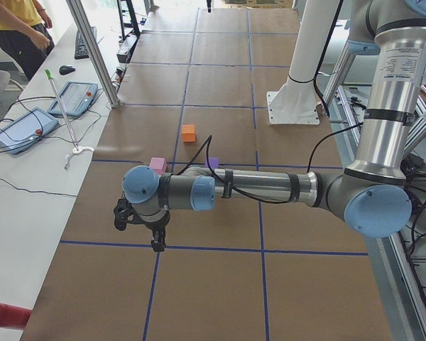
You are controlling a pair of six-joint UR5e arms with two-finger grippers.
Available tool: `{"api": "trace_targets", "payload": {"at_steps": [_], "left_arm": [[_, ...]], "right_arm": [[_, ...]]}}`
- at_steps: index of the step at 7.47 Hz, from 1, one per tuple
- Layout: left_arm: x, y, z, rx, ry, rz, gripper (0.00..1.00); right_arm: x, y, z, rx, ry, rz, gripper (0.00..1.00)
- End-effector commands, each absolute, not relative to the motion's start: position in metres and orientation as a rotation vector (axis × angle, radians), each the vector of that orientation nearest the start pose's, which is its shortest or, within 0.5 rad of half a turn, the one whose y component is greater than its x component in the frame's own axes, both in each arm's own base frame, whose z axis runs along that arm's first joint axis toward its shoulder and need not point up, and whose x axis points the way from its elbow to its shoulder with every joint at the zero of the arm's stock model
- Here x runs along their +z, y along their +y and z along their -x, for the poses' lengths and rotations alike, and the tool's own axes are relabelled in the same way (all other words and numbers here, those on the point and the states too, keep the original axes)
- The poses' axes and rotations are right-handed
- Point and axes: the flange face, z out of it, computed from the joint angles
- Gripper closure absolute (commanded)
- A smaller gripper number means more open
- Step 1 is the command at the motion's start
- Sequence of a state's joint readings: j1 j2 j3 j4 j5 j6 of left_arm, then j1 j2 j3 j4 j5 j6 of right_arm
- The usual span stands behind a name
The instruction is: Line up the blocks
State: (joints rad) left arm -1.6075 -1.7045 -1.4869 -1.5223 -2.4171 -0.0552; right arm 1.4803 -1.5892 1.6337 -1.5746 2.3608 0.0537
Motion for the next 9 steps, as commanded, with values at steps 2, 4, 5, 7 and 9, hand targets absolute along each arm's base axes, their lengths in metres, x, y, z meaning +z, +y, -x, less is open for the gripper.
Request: {"api": "trace_targets", "payload": {"at_steps": [2, 4, 5, 7, 9], "left_arm": [[0.63, -0.544, 0.079, -0.07, 0.847, -0.016, 0.0], [0.608, -0.544, 0.079, -0.059, 0.846, -0.054, 0.0], [0.611, -0.543, 0.079, -0.06, 0.847, -0.05, 0.0], [0.593, -0.539, 0.078, -0.043, 0.846, -0.091, 0.0], [0.575, -0.55, 0.06, -0.037, 0.852, -0.135, 0.0]], "right_arm": [[0.636, -0.49, -0.018, -0.051, -0.791, 0.018, 0.0], [0.636, -0.49, -0.018, -0.051, -0.791, 0.019, 0.0], [0.636, -0.49, -0.018, -0.051, -0.791, 0.018, 0.0], [0.636, -0.49, -0.018, -0.051, -0.791, 0.019, 0.0], [0.636, -0.49, -0.018, -0.051, -0.791, 0.019, 0.0]]}}
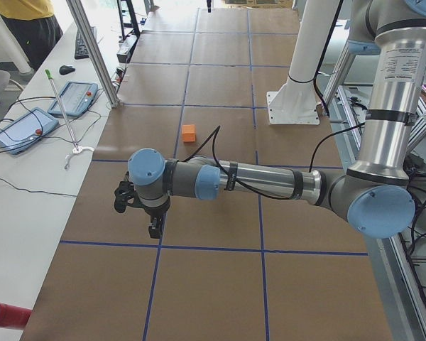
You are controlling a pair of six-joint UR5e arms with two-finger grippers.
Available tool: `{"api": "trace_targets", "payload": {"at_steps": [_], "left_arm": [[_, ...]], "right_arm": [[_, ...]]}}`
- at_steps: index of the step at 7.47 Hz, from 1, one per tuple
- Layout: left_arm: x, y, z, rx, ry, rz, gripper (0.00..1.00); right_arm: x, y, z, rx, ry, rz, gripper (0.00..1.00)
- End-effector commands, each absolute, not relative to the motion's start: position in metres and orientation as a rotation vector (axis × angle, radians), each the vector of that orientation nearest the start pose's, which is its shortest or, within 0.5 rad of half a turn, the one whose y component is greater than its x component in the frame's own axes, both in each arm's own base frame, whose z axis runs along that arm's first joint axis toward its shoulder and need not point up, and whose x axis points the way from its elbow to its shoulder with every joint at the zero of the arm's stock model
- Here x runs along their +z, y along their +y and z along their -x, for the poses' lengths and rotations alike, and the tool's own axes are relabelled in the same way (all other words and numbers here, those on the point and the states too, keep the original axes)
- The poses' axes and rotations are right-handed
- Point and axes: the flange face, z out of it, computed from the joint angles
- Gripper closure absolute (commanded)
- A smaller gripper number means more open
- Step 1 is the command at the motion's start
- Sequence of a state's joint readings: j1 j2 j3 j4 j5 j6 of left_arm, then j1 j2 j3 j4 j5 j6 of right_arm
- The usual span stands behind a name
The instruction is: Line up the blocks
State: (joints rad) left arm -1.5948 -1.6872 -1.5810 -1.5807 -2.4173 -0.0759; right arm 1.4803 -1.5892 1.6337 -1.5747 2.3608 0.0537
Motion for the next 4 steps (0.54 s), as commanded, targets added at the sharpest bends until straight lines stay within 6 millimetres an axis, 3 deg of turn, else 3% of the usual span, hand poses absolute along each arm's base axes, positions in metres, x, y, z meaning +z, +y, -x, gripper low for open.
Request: {"api": "trace_targets", "payload": {"at_steps": [1, 2, 4], "left_arm": [[0.567, -0.554, 0.04, -0.039, 0.863, -0.162, 0.0], [0.557, -0.558, 0.011, 0.0, 0.875, -0.175, 0.0], [0.501, -0.571, -0.065, 0.061, 0.897, -0.188, 0.0]], "right_arm": [[0.636, -0.49, -0.018, -0.051, -0.791, 0.019, 0.0], [0.636, -0.49, -0.018, -0.051, -0.791, 0.019, 0.0], [0.636, -0.49, -0.018, -0.051, -0.791, 0.018, 0.0]]}}
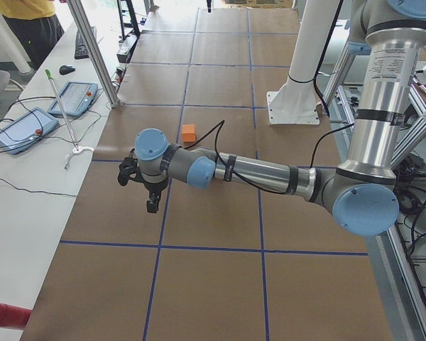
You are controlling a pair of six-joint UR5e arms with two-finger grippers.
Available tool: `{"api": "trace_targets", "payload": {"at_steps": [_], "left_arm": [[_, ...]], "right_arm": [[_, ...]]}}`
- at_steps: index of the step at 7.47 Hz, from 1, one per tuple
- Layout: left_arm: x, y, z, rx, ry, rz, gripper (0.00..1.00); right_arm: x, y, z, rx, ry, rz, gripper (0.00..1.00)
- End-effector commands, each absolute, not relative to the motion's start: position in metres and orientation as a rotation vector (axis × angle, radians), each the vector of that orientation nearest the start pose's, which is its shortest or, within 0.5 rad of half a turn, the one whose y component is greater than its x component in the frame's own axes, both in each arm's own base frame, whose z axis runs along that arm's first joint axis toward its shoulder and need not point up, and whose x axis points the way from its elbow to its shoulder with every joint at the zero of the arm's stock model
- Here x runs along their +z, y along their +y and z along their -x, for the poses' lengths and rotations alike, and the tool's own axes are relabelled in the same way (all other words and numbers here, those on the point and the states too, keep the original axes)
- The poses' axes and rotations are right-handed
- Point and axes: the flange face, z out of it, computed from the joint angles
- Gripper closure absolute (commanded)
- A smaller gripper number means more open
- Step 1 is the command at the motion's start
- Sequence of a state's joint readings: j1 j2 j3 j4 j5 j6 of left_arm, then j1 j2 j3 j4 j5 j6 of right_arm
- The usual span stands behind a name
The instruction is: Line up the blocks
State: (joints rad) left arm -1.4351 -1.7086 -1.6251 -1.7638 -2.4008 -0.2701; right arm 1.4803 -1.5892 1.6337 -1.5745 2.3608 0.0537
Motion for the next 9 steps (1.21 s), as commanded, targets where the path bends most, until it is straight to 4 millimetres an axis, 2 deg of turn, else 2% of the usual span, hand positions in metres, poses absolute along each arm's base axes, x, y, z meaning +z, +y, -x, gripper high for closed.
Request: {"api": "trace_targets", "payload": {"at_steps": [1, 2, 3, 4, 5, 6, 7, 9], "left_arm": [[0.463, -0.585, -0.095, 0.038, 0.925, -0.183, 0.0], [0.438, -0.58, -0.14, 0.035, 0.947, -0.146, 0.0], [0.395, -0.589, -0.187, 0.032, 0.971, -0.139, 0.0], [0.365, -0.59, -0.234, 0.047, 0.963, -0.148, 0.0], [0.341, -0.58, -0.287, 0.114, 0.95, -0.172, 0.0], [0.322, -0.579, -0.318, 0.099, 0.942, -0.174, 0.0], [0.307, -0.576, -0.345, 0.01, 0.954, -0.119, 0.0], [0.293, -0.561, -0.389, -0.012, 0.915, -0.151, 0.0]], "right_arm": [[0.636, -0.49, -0.018, -0.051, -0.791, 0.018, 0.0], [0.636, -0.49, -0.018, -0.051, -0.791, 0.018, 0.0], [0.636, -0.49, -0.018, -0.051, -0.791, 0.018, 0.0], [0.636, -0.49, -0.018, -0.051, -0.791, 0.018, 0.0], [0.636, -0.49, -0.018, -0.051, -0.791, 0.019, 0.0], [0.636, -0.49, -0.018, -0.051, -0.791, 0.019, 0.0], [0.636, -0.49, -0.018, -0.051, -0.791, 0.019, 0.0], [0.636, -0.49, -0.018, -0.051, -0.791, 0.019, 0.0]]}}
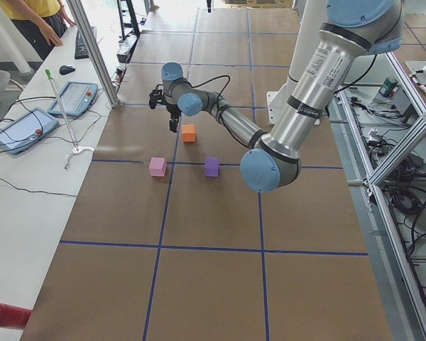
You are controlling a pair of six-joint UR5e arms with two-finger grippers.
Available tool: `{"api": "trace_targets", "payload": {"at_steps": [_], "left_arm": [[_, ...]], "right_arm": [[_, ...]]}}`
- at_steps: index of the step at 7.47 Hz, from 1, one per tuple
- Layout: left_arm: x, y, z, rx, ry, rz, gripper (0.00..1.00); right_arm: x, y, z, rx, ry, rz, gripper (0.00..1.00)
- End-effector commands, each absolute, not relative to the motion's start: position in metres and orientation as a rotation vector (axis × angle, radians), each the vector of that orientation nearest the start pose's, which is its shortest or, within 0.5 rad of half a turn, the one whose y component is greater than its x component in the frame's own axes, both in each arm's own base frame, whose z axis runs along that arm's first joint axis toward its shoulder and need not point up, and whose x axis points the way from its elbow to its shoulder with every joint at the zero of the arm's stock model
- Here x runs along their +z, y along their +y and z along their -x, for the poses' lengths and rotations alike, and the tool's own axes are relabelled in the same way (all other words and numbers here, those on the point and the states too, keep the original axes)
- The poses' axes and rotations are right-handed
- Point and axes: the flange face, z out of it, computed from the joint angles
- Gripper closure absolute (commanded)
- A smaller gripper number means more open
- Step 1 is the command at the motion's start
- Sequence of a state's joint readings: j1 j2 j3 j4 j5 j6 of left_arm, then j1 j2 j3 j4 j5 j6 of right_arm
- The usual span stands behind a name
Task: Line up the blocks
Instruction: 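Reach the left gripper over the orange cube and lower onto it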
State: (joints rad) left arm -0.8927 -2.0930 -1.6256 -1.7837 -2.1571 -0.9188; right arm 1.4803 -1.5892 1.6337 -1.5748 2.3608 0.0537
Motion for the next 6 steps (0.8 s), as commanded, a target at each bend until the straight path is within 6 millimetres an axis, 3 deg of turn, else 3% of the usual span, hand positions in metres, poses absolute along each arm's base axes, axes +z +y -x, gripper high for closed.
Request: {"api": "trace_targets", "payload": {"at_steps": [1, 2, 4, 6], "left_arm": [[0.289, -0.557, -0.407, -0.069, 0.894, -0.152, 0.0], [0.296, -0.558, -0.411, -0.094, 0.88, -0.14, 0.0], [0.312, -0.534, -0.452, -0.134, 0.826, -0.143, 0.0], [0.314, -0.535, -0.456, -0.179, 0.827, -0.116, 0.0]], "right_arm": [[0.636, -0.49, -0.018, -0.051, -0.791, 0.019, 0.0], [0.636, -0.49, -0.018, -0.051, -0.791, 0.018, 0.0], [0.636, -0.49, -0.018, -0.051, -0.791, 0.018, 0.0], [0.636, -0.49, -0.018, -0.051, -0.791, 0.018, 0.0]]}}
